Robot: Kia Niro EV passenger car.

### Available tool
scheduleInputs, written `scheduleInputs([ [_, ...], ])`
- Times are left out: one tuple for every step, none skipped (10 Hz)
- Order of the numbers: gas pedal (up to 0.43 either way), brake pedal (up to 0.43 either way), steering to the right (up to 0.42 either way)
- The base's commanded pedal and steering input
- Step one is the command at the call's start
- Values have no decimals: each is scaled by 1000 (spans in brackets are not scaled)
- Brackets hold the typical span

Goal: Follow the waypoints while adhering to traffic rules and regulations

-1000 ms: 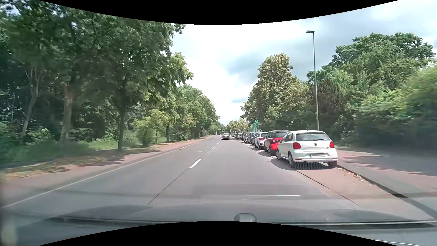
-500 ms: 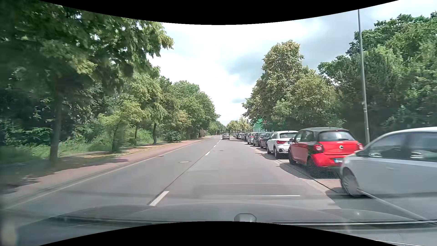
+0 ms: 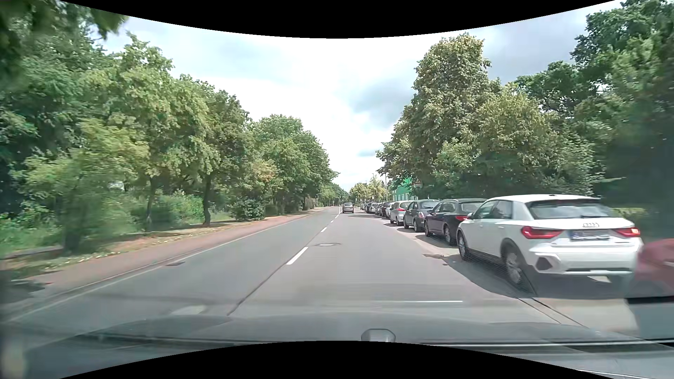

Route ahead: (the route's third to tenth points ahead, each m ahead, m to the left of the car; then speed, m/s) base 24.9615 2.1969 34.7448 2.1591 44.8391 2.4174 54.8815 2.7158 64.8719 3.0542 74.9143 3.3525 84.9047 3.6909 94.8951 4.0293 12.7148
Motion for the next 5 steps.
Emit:
scheduleInputs([
  [130,12,-1],
  [130,18,-3],
  [130,18,-3],
  [118,18,-3],
  [118,12,-3],
])
